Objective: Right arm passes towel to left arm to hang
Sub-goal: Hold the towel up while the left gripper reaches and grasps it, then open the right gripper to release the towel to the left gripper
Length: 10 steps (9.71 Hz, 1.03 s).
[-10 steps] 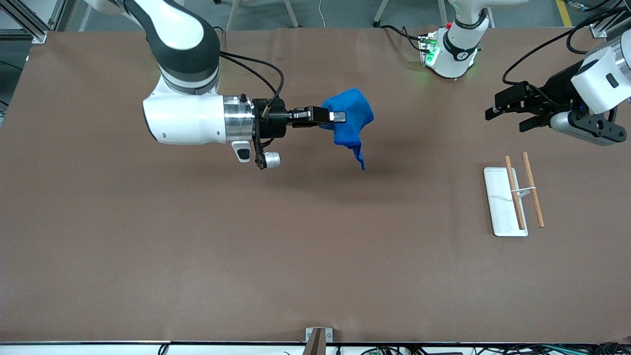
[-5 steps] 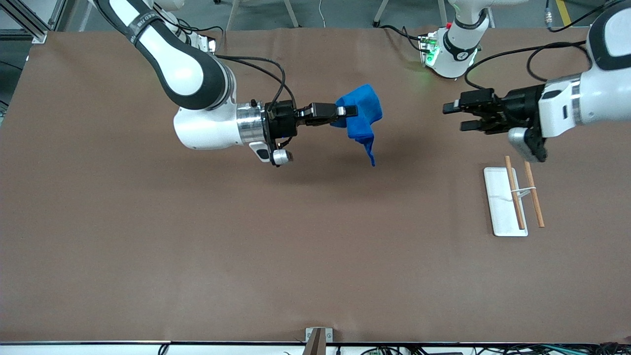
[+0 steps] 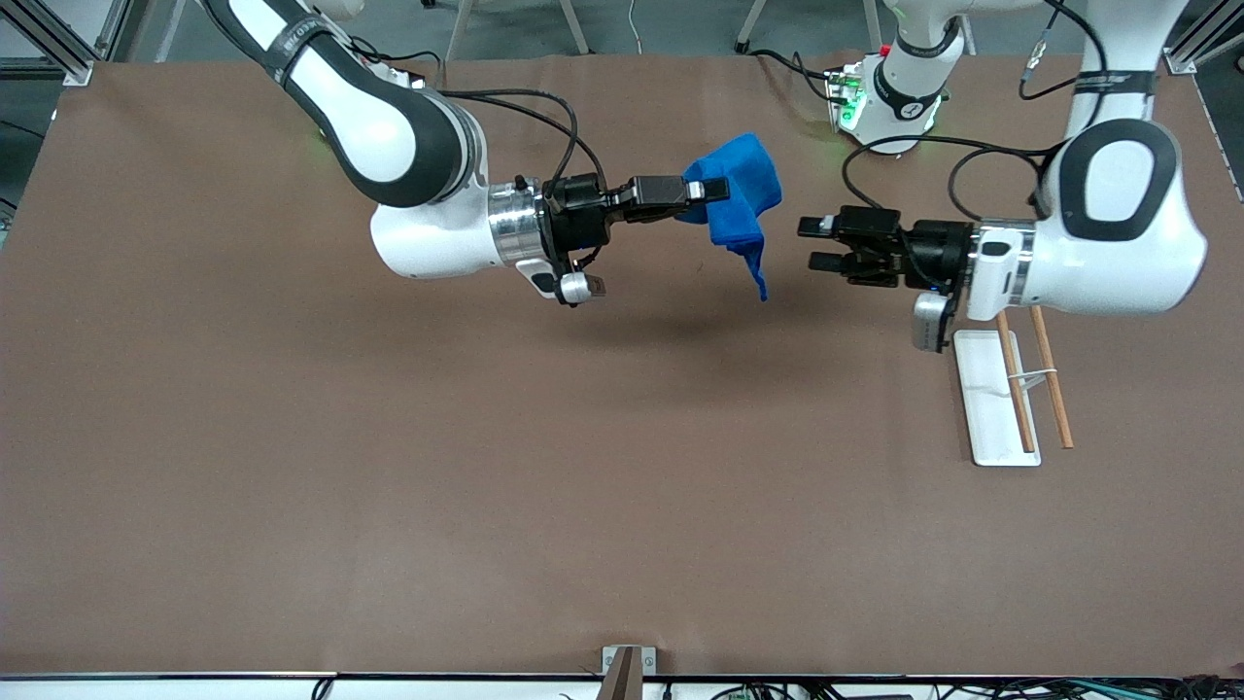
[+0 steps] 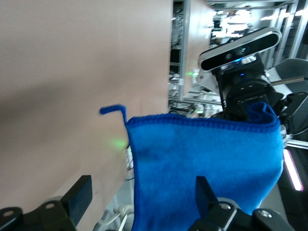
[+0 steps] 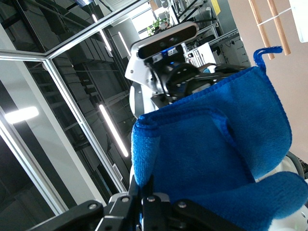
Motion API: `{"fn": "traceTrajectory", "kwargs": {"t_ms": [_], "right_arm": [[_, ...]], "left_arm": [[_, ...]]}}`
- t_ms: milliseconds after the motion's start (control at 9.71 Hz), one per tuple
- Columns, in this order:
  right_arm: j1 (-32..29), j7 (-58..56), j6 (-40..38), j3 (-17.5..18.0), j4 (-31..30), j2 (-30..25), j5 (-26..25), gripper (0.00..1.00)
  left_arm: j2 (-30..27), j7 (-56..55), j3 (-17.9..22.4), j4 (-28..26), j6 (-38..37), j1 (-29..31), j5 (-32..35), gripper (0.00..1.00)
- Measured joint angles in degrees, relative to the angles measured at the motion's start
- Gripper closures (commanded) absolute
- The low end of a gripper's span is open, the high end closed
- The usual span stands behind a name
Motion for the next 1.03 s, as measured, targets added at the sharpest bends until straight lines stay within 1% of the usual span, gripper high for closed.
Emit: {"fn": "traceTrajectory", "kwargs": {"t_ms": [309, 412, 515, 721, 824, 926, 1029], "right_arm": [[0.02, -0.17, 0.21, 0.00, -0.04, 0.00, 0.06, 0.99], [0.08, -0.20, 0.66, 0.00, -0.06, 0.00, 0.06, 0.99], [0.24, -0.22, 1.29, 0.05, -0.09, 0.00, 0.06, 0.99], [0.39, -0.23, 1.67, 0.27, -0.11, 0.00, 0.07, 0.99], [0.40, -0.25, 2.17, 0.58, -0.12, 0.00, 0.07, 0.99], [0.41, -0.25, 2.54, 0.77, -0.12, 0.00, 0.07, 0.99], [0.41, -0.26, 2.72, 0.82, -0.13, 0.00, 0.07, 0.99]], "left_arm": [[0.02, 11.05, -3.92, -7.04, 5.99, -0.10, -13.24, 0.10], [0.03, 14.41, -4.89, -8.90, 6.81, -0.14, -17.05, 0.12], [0.02, 16.93, -5.21, -10.11, 6.92, -0.16, -20.20, 0.13], [0.02, 20.43, -5.33, -10.82, 6.92, -0.15, -24.69, 0.16], [0.02, 22.07, -5.56, -11.01, 6.92, -0.15, -26.70, 0.26], [0.02, 23.78, -5.66, -11.29, 6.92, -0.15, -28.32, 0.47], [0.02, 24.80, -5.67, -11.47, 6.92, -0.13, -29.02, 0.80]]}}
